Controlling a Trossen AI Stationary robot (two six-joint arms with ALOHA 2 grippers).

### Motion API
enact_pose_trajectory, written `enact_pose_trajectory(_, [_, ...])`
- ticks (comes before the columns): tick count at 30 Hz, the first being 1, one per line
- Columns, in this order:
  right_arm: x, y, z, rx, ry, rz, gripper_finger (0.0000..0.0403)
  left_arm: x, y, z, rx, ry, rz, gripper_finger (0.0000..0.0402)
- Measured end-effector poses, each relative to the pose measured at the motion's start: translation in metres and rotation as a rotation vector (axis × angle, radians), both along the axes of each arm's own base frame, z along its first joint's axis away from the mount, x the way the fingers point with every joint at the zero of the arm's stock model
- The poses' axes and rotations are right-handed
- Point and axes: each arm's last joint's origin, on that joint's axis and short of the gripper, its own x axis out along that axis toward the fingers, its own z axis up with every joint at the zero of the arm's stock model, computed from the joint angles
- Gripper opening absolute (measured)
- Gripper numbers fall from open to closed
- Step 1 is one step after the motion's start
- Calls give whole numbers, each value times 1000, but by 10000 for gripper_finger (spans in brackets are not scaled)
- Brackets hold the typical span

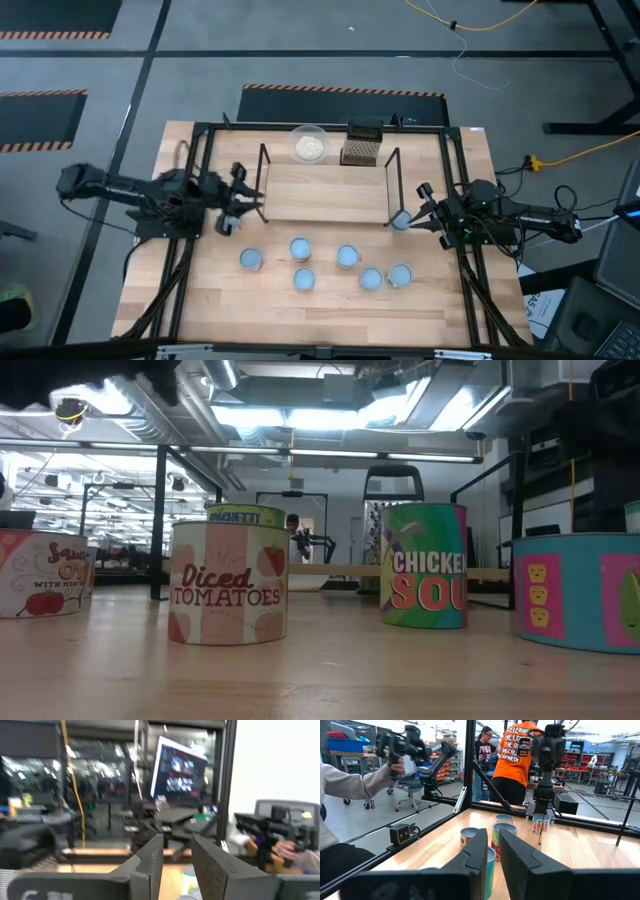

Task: Pick and place cans onto a shelf
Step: Put the canned spaghetti sauce on the shelf

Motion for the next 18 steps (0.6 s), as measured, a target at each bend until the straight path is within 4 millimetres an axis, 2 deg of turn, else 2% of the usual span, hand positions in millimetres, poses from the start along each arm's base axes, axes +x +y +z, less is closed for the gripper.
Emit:
enact_pose_trajectory(5, [0, 0, 0, 0, 0, 0, 53, 46, -18, 20, 43, 129, -17, 93])
enact_pose_trajectory(10, [0, 0, 0, 0, 0, 0, 53, 90, -37, 30, 98, 368, 37, 93])
enact_pose_trajectory(18, [0, 0, 0, 0, 0, 0, 53, 138, -72, 39, 197, 629, 45, 93])
